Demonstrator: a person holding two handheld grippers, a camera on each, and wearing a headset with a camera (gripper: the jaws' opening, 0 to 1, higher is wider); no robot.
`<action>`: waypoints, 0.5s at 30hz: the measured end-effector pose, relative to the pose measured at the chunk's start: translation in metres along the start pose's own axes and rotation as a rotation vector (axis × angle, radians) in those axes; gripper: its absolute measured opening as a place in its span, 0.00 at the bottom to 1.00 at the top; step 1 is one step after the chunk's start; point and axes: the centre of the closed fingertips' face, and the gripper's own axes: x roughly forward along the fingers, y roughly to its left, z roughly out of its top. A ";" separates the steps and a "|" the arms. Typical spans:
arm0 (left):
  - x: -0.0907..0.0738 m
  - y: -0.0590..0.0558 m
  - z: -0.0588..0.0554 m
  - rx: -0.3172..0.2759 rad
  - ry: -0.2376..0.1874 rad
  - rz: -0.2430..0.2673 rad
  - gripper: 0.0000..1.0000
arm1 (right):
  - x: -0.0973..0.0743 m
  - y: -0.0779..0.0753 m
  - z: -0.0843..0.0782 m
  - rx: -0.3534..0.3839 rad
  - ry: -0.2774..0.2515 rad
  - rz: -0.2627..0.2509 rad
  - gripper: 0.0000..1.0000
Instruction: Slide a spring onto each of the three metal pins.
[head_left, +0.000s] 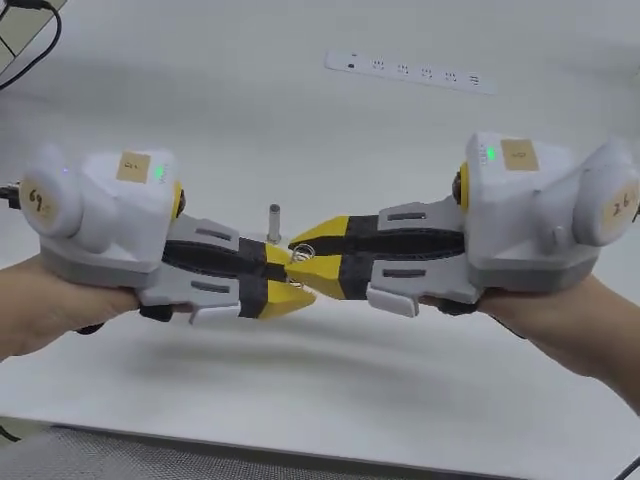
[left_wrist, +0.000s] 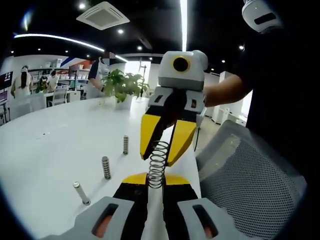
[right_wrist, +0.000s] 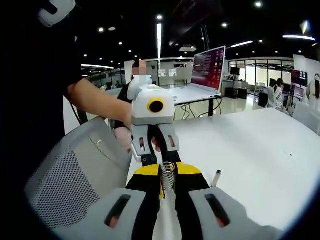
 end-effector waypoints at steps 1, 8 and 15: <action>0.000 0.001 0.000 0.000 0.000 0.005 0.02 | 0.001 -0.001 0.001 0.000 -0.002 -0.007 0.07; -0.003 0.000 -0.001 -0.002 0.000 0.005 0.02 | 0.007 0.001 0.002 0.004 -0.036 -0.010 0.07; -0.006 0.000 0.004 -0.012 -0.025 0.008 0.02 | 0.002 -0.001 0.008 0.041 -0.128 -0.020 0.07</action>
